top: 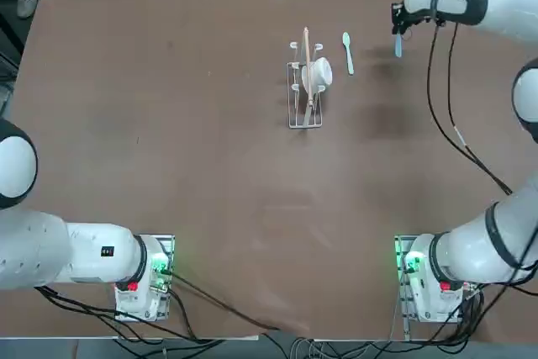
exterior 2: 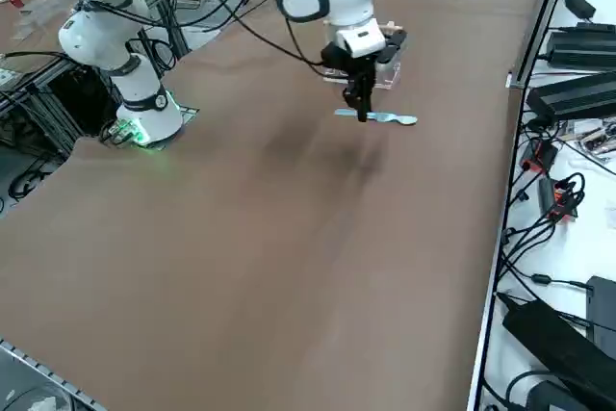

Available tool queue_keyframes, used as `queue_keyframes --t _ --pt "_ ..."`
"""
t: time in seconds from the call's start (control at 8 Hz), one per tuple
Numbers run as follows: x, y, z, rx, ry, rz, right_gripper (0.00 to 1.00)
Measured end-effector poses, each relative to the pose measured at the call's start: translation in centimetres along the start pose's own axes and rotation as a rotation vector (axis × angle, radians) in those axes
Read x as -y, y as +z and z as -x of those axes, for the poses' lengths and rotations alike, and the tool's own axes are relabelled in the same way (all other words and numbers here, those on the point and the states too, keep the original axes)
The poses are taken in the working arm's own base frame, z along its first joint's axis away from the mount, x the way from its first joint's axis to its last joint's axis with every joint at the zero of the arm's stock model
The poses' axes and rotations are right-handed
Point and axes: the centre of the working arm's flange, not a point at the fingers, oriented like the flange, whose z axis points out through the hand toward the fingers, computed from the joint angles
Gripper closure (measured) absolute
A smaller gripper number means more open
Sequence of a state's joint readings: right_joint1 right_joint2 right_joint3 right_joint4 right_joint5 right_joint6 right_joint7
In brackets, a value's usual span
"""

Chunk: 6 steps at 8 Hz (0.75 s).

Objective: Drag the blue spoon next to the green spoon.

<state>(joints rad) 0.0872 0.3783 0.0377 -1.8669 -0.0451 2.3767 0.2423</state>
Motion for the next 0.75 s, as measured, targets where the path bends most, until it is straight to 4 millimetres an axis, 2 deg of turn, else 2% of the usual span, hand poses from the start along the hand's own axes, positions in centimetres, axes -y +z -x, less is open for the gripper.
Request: queue_keyframes --t 0.38,0.75 --pt "4.0 2.8 -2.5 0.003 -0.018 -0.011 0.85" --pt "6.2 9.0 -2.5 0.066 -0.043 -0.002 0.85"
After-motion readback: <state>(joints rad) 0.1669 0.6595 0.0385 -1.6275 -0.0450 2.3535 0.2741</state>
